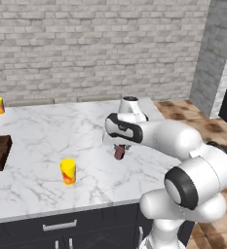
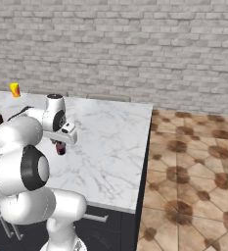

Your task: Place the drinks on the dining counter in a tight cluster.

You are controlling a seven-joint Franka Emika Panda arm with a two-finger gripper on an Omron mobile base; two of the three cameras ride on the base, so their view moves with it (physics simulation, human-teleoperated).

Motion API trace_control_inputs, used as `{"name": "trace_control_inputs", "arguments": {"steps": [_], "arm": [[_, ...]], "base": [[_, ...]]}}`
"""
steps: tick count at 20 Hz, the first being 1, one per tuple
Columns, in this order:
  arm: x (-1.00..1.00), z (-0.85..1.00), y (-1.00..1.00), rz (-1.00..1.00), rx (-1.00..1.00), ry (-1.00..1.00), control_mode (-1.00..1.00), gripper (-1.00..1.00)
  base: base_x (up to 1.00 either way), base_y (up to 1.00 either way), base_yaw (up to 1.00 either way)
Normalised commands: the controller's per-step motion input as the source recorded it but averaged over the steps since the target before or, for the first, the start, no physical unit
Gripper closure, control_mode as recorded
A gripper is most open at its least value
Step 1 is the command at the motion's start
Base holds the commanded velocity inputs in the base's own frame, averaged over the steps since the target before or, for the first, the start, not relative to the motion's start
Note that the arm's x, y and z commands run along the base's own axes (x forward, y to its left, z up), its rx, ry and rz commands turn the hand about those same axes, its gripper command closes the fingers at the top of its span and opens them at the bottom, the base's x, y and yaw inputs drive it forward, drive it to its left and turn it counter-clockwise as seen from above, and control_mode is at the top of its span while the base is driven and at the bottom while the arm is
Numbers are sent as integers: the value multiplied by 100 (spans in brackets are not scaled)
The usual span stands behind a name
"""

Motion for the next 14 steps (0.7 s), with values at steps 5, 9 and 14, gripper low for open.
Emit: {"name": "trace_control_inputs", "arguments": {"steps": [5,9,14], "arm": [[0,-41,0,0,-1,0,-100,100],[0,-32,0,0,0,0,-100,100],[3,-24,0,0,0,0,-100,100]], "base": [[0,0,0],[0,0,0],[0,0,0]]}}
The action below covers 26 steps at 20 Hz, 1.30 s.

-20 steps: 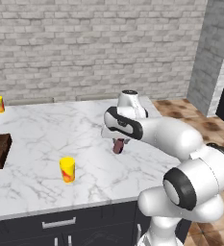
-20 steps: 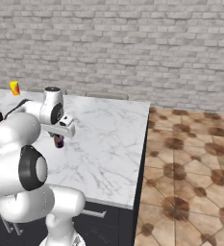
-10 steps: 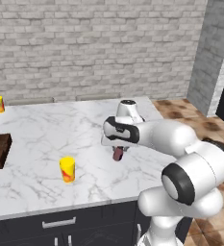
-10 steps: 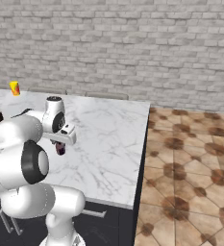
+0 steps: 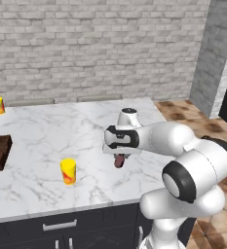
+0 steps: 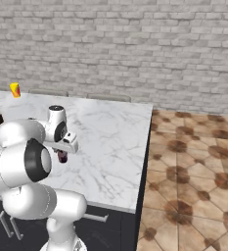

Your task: Place the drinks on the dining counter in a tight cluster.

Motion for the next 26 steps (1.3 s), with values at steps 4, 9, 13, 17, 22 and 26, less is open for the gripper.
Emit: {"name": "trace_control_inputs", "arguments": {"steps": [4,9,13,17,22,26], "arm": [[0,-2,0,0,0,0,-100,100],[0,0,0,0,-1,1,-100,100],[0,0,0,0,-3,4,-100,100],[0,2,0,0,-7,6,-100,100],[0,0,0,0,0,1,-100,100],[0,3,0,0,4,0,-100,100]], "base": [[0,0,0],[0,0,0],[0,0,0],[0,0,0],[0,0,0],[0,0,0]]}}
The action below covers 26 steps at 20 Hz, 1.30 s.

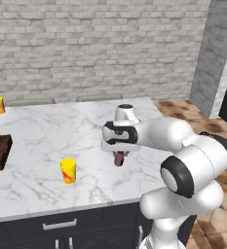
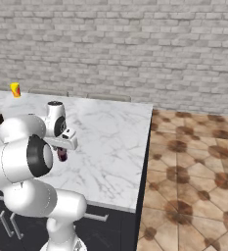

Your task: Place the drinks on the dining counter in a tight cluster.

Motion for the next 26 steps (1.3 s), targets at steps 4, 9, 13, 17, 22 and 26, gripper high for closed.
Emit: {"name": "trace_control_inputs", "arguments": {"steps": [4,9,13,17,22,26], "arm": [[0,4,0,0,5,0,-100,-100],[0,7,0,0,5,0,-100,-100],[0,5,0,0,5,0,-100,-100],[0,0,0,0,1,0,-100,-100],[-10,26,-6,0,1,-3,-100,-100],[-66,71,-47,1,4,-16,-100,-100]], "base": [[0,0,0],[0,0,0],[0,0,0],[0,0,0],[0,0,0],[0,0,0]]}}
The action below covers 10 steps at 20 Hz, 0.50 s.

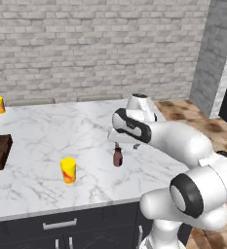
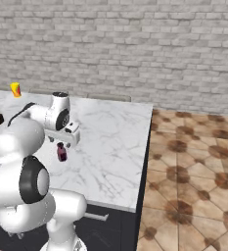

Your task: Place the drinks on the dining counter in a tight cluster.

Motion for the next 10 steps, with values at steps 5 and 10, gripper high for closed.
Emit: {"name": "trace_control_inputs", "arguments": {"steps": [5,10], "arm": [[-85,64,-56,2,7,-22,-100,-100],[-54,74,-46,2,1,-19,-100,-100]], "base": [[0,0,0],[0,0,0]]}}
